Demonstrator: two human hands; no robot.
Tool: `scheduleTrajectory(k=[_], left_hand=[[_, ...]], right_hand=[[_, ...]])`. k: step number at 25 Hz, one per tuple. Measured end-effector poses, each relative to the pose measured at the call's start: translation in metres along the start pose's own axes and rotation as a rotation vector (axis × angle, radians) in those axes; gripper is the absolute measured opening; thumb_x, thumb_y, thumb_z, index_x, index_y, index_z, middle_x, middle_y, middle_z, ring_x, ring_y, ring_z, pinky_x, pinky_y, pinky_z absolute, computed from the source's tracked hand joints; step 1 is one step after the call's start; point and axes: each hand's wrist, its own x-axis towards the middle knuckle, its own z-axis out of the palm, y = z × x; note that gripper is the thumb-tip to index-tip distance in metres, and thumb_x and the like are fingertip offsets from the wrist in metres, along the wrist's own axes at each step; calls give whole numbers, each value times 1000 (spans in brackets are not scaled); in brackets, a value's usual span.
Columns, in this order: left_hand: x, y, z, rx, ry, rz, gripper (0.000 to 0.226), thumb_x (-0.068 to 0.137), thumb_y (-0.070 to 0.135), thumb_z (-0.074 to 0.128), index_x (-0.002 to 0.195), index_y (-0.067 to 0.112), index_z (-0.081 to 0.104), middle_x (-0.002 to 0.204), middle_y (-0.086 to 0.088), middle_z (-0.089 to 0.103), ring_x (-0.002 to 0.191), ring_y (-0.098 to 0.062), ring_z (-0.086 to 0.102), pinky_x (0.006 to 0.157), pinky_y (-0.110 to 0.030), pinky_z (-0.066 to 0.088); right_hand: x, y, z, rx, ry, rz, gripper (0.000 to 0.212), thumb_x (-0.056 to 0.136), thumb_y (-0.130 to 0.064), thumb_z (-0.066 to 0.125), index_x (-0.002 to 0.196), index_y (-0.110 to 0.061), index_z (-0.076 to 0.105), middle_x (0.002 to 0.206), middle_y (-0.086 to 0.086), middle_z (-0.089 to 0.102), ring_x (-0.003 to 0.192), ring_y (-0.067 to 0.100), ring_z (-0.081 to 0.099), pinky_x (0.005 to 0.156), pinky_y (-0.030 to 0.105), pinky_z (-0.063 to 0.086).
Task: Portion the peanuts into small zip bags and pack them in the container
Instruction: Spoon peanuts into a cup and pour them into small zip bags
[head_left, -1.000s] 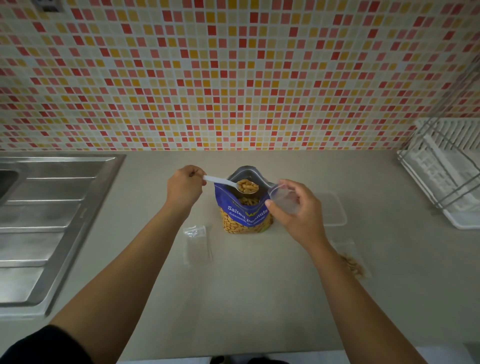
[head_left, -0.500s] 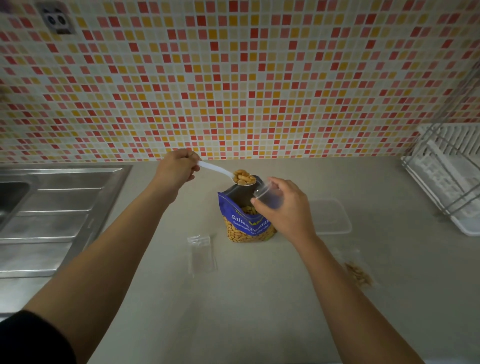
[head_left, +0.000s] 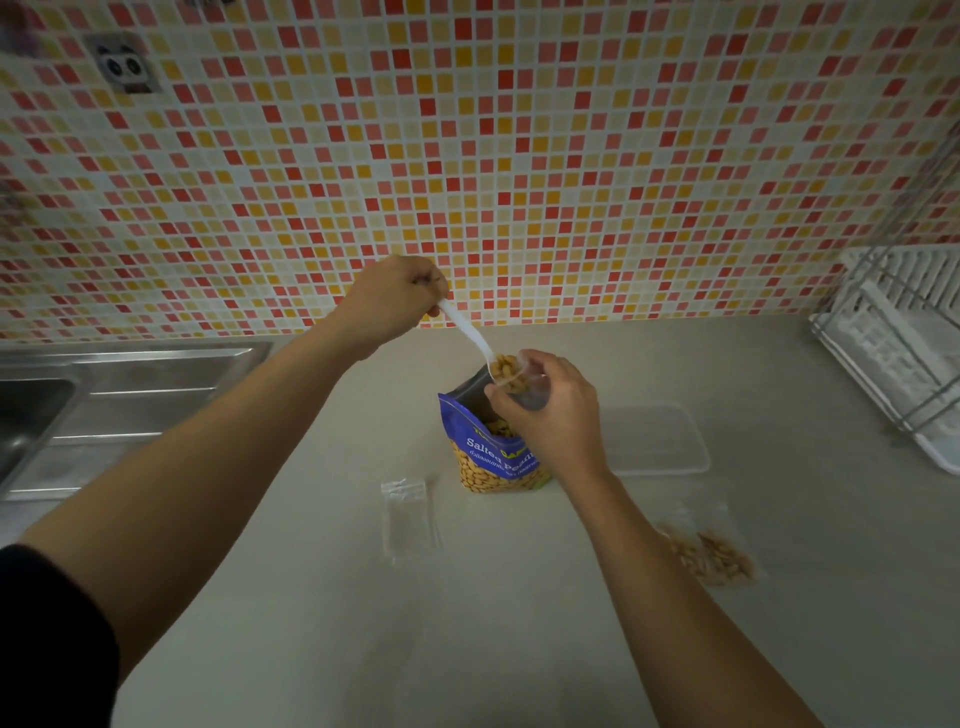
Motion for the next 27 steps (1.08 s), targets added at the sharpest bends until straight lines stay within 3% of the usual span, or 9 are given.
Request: scheduleTrajectory(k=[5, 10, 14, 16, 18, 22, 27], left_hand=[[-8, 37, -10, 364, 7, 398, 23, 96, 19, 47, 104, 7, 64, 89, -5, 66, 64, -10, 53, 56, -7, 34], [-5, 18, -37, 216, 138, 149, 18, 95, 16, 49, 100, 10, 64, 88, -6, 64, 68, -10, 54, 58, -16, 38], [-17, -11, 39, 524, -85, 188, 22, 93, 14, 47, 105, 6, 63, 98, -10, 68, 78, -18, 55, 70, -24, 39], [-23, -14, 77, 755, -215, 231, 24, 92, 17, 49, 109, 4, 60, 99, -13, 65, 78, -22, 55, 68, -29, 41], [-20, -18, 96, 827, -260, 202, 27, 91, 23, 50, 109, 5, 59, 95, -14, 63, 80, -24, 56, 68, -31, 43], [-12, -25, 106, 698, -197, -6, 29, 94, 27, 45, 109, 9, 62, 80, -6, 54, 73, -22, 51, 64, -31, 42], [-11, -28, 103, 505, -172, -103, 29, 94, 27, 43, 107, 16, 65, 92, -5, 67, 75, -19, 57, 57, -24, 40]], right_hand=[[1, 1, 2, 35, 3, 16, 51, 73, -41, 74, 116, -18, 59, 107, -2, 63, 92, 11, 58, 81, 30, 51], [0, 11, -7, 213, 66, 173, 52, 72, -42, 75, 116, -19, 60, 106, -6, 64, 94, 7, 61, 84, 29, 53], [-6, 18, -14, 397, 74, 286, 43, 76, -36, 72, 114, -21, 61, 102, -8, 66, 91, -1, 60, 76, 14, 51], [-7, 22, -14, 437, 39, 295, 37, 77, -35, 72, 110, -23, 61, 100, -7, 67, 93, 3, 63, 76, 15, 51], [-8, 25, -13, 485, 20, 293, 30, 77, -32, 73, 104, -25, 62, 99, -6, 69, 95, 7, 65, 79, 18, 51], [-8, 28, -13, 490, -7, 300, 31, 76, -34, 73, 104, -25, 63, 97, -9, 69, 94, 4, 65, 82, 19, 51], [-8, 29, -14, 476, -2, 298, 34, 76, -34, 73, 105, -20, 64, 95, -11, 69, 93, 2, 64, 80, 18, 50]])
